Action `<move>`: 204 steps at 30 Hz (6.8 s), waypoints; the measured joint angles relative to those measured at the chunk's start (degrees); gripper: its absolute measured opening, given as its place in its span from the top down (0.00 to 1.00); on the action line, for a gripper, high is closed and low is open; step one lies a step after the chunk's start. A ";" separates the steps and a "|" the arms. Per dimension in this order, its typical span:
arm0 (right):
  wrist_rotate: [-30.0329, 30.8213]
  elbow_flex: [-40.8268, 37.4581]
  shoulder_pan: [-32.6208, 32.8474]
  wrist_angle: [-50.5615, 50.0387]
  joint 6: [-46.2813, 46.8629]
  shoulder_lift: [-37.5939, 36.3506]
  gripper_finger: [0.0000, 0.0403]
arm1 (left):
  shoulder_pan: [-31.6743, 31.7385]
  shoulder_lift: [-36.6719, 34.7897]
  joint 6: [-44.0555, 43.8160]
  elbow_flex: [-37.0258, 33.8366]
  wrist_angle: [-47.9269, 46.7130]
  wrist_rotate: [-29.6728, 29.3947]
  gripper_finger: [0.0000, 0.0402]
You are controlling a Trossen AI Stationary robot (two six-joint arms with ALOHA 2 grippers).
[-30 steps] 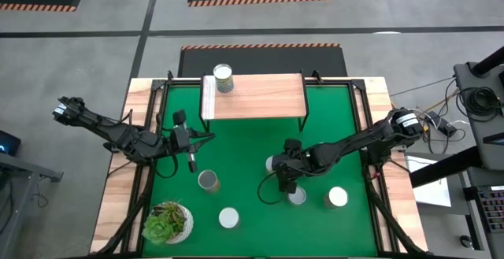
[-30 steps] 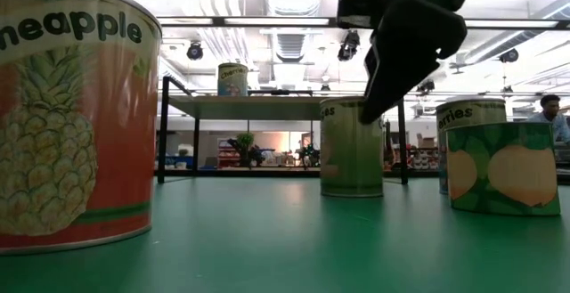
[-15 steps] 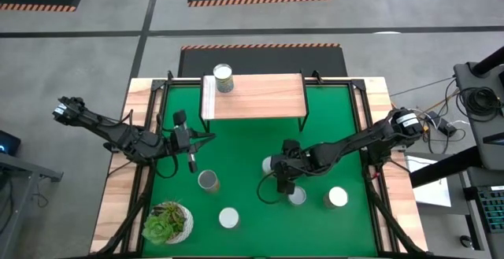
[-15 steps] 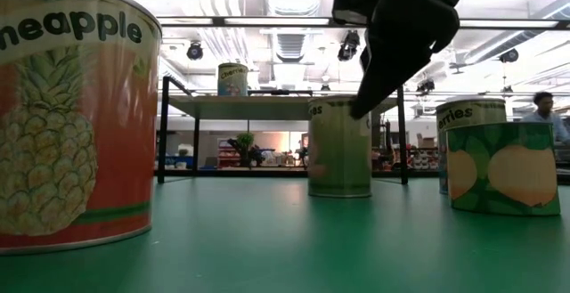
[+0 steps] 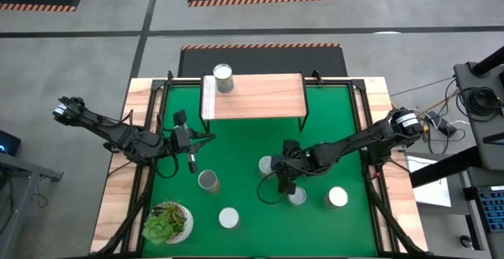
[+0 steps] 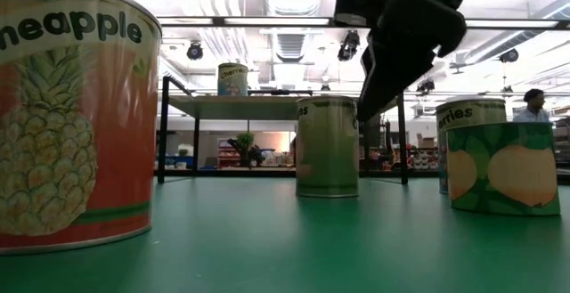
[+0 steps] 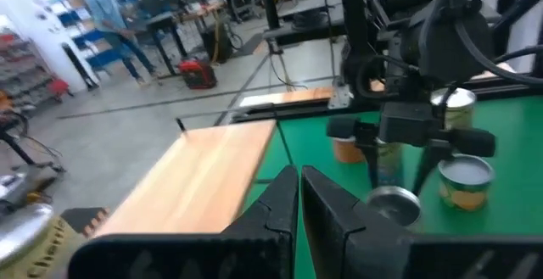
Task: Pick and place cans onto a shelf
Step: Put the canned oranges on the shelf
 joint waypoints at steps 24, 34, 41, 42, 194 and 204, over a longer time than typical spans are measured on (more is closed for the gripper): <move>-1.54 -14.81 -4.58 18.45 -17.63 -7.23 0.13 | 1.99 35.29 -7.99 12.68 0.61 15.91 1.00; -8.58 -17.75 -5.11 28.08 -18.10 -6.08 0.15 | 4.79 48.21 -8.55 24.73 -12.19 19.49 1.00; -10.39 -17.82 -5.11 33.11 -18.18 -3.19 0.16 | 6.69 51.95 -9.51 27.12 -15.15 20.36 1.00; -10.41 -17.82 -5.11 34.03 -18.18 -2.97 0.16 | 6.92 51.96 -9.66 27.08 -15.13 20.38 1.00; -5.64 17.48 -35.93 3.12 -13.45 -1.56 0.63 | -1.81 -0.70 5.83 -0.74 -4.71 -19.20 1.00; -9.07 15.42 -28.78 15.35 -15.31 0.24 0.85 | -1.81 -0.70 6.26 -0.74 -4.67 -19.28 1.00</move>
